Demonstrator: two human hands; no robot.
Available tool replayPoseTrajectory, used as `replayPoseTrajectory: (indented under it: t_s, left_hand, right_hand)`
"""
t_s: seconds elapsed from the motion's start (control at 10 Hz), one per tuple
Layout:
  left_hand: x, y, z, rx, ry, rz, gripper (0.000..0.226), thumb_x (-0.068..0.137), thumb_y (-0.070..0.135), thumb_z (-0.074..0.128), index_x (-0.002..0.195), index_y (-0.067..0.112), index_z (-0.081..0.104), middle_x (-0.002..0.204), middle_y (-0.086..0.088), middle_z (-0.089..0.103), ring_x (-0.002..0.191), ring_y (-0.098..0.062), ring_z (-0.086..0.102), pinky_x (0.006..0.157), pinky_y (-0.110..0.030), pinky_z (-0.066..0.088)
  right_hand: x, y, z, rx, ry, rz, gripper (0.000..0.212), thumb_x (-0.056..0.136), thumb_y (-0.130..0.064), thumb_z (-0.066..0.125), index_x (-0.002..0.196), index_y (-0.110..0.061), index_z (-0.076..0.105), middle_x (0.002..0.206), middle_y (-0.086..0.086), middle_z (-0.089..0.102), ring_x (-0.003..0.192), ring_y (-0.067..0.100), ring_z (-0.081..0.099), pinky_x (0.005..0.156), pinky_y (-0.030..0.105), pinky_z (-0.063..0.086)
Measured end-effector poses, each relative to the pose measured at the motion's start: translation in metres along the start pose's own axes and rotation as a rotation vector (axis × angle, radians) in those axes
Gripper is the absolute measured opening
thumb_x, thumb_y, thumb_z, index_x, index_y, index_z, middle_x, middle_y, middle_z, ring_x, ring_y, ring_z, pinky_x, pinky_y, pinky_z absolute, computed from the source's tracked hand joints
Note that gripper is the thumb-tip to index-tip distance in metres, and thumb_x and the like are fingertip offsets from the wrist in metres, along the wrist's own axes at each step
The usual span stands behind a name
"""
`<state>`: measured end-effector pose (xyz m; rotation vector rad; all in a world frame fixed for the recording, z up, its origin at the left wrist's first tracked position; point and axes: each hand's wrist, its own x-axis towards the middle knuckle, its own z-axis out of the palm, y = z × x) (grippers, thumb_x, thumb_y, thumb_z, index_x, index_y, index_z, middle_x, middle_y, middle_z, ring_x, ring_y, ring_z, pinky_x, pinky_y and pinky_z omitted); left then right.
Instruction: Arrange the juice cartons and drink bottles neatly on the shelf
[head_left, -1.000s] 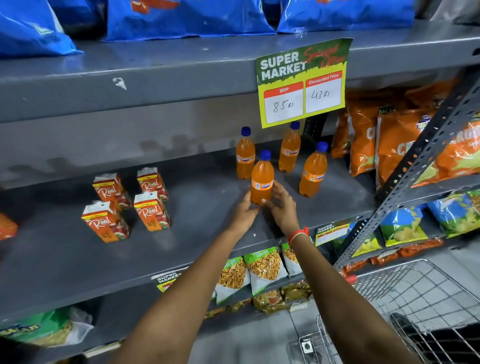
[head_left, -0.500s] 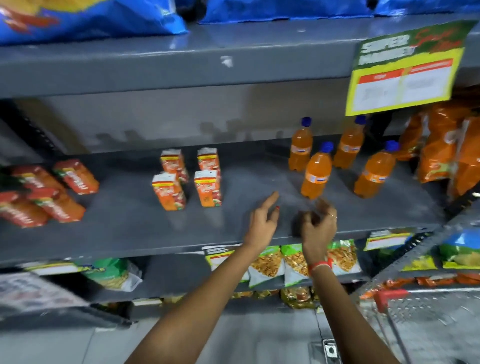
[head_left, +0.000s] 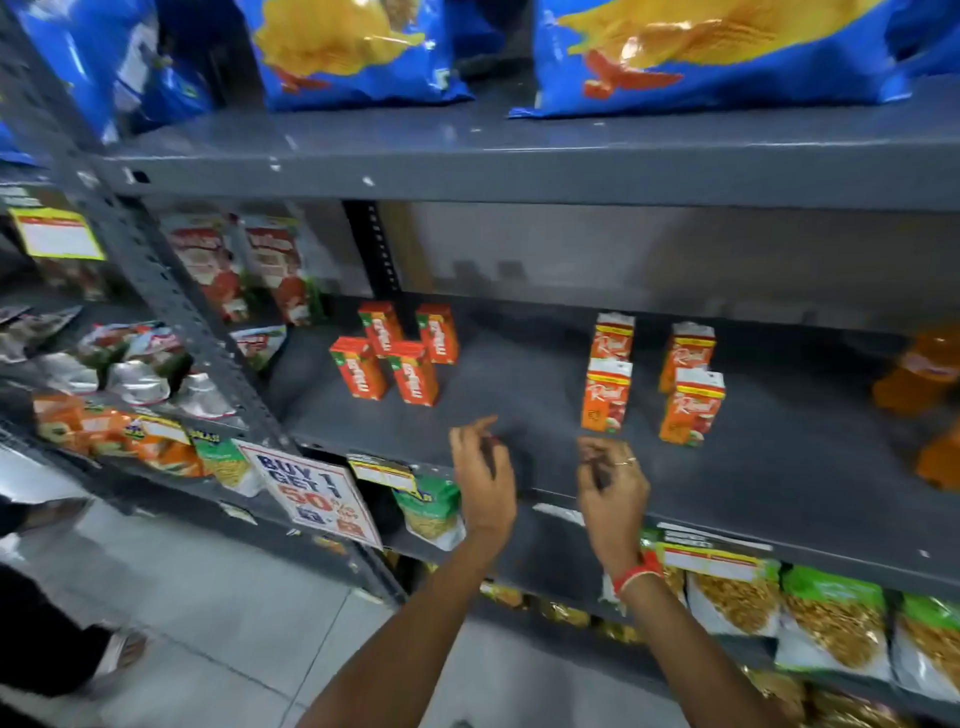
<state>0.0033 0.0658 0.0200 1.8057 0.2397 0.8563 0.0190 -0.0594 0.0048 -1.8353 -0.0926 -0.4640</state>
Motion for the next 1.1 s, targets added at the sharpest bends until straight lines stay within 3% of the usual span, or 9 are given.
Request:
replayPoseTrajectory:
  t_s: [0.1, 0.2, 0.3, 0.4, 0.5, 0.6, 0.7, 0.9, 1.1]
  left_hand:
    - [0.036, -0.017, -0.036, -0.021, 0.192, -0.082, 0.037, 0.078, 0.021, 0.036, 0.105, 0.000, 0.050, 0.098, -0.010, 0.042, 0.081, -0.008, 0.042, 0.078, -0.017, 0.037]
    - [0.068, -0.039, -0.062, 0.053, 0.216, -0.151, 0.041, 0.079, 0.018, 0.039, 0.110, -0.008, 0.046, 0.105, -0.020, 0.044, 0.092, -0.019, 0.043, 0.081, -0.021, 0.032]
    - [0.093, -0.058, -0.077, 0.033, 0.060, -0.176, 0.045, 0.084, 0.007, 0.046, 0.126, -0.007, 0.038, 0.126, -0.022, 0.045, 0.114, -0.029, 0.045, 0.094, -0.025, 0.031]
    - [0.113, -0.070, -0.081, -0.128, -0.086, -0.282, 0.051, 0.090, 0.002, 0.045, 0.138, 0.002, 0.028, 0.141, -0.005, 0.036, 0.127, -0.025, 0.040, 0.108, -0.033, 0.030]
    - [0.124, -0.077, -0.079, -0.150, -0.218, -0.419, 0.044, 0.097, 0.017, 0.037, 0.140, 0.009, 0.028, 0.147, -0.011, 0.032, 0.133, -0.025, 0.032, 0.112, -0.039, 0.026]
    - [0.130, -0.077, -0.079, -0.210, -0.250, -0.463, 0.036, 0.098, 0.017, 0.033, 0.132, 0.006, 0.040, 0.133, -0.011, 0.045, 0.120, -0.019, 0.042, 0.097, -0.025, 0.033]
    - [0.130, -0.074, -0.079, -0.215, -0.243, -0.484, 0.027, 0.098, 0.017, 0.036, 0.120, 0.012, 0.049, 0.117, -0.001, 0.048, 0.108, -0.015, 0.045, 0.086, -0.023, 0.036]
    - [0.126, -0.072, -0.084, -0.245, -0.296, -0.438, 0.025, 0.099, 0.020, 0.033, 0.119, 0.018, 0.047, 0.117, 0.000, 0.048, 0.109, -0.013, 0.044, 0.093, -0.024, 0.036]
    - [0.123, -0.070, -0.092, -0.093, -0.293, -0.396, 0.039, 0.099, 0.028, 0.032, 0.131, 0.010, 0.043, 0.140, -0.014, 0.045, 0.125, -0.021, 0.042, 0.105, -0.031, 0.030]
  right_hand:
    - [-0.002, -0.022, 0.056, 0.054, -0.184, 0.004, 0.033, 0.075, 0.015, 0.052, 0.098, -0.005, 0.063, 0.096, 0.001, 0.062, 0.086, 0.017, 0.061, 0.076, 0.003, 0.045]
    - [0.009, -0.035, 0.105, 0.095, -0.268, 0.054, 0.038, 0.078, 0.013, 0.050, 0.109, -0.007, 0.060, 0.105, 0.002, 0.062, 0.092, 0.017, 0.059, 0.082, 0.015, 0.049]
    - [0.024, -0.042, 0.144, 0.178, -0.276, 0.121, 0.042, 0.082, 0.012, 0.049, 0.119, -0.006, 0.053, 0.119, 0.010, 0.059, 0.102, 0.019, 0.055, 0.089, 0.021, 0.047]
    - [0.034, -0.043, 0.173, 0.148, -0.345, 0.207, 0.050, 0.085, 0.011, 0.047, 0.132, -0.003, 0.040, 0.137, 0.017, 0.047, 0.117, 0.028, 0.050, 0.103, 0.038, 0.042]
    - [0.035, -0.041, 0.189, 0.105, -0.422, 0.251, 0.059, 0.086, 0.012, 0.044, 0.138, -0.010, 0.031, 0.146, 0.012, 0.038, 0.130, 0.030, 0.041, 0.110, 0.045, 0.036]
    - [0.033, -0.038, 0.199, 0.088, -0.433, 0.267, 0.060, 0.085, 0.013, 0.040, 0.139, -0.012, 0.031, 0.146, 0.011, 0.039, 0.131, 0.029, 0.041, 0.111, 0.046, 0.035]
    - [0.031, -0.041, 0.202, 0.084, -0.429, 0.278, 0.058, 0.085, 0.012, 0.039, 0.137, -0.012, 0.035, 0.141, 0.012, 0.046, 0.129, 0.028, 0.045, 0.110, 0.045, 0.037]
    - [0.023, -0.048, 0.201, 0.081, -0.442, 0.277, 0.055, 0.087, 0.009, 0.040, 0.136, -0.015, 0.038, 0.137, 0.013, 0.051, 0.123, 0.029, 0.050, 0.107, 0.047, 0.040]
    - [0.019, -0.056, 0.188, 0.097, -0.469, 0.247, 0.056, 0.088, 0.006, 0.041, 0.138, -0.019, 0.033, 0.140, 0.011, 0.048, 0.127, 0.028, 0.047, 0.110, 0.046, 0.038]
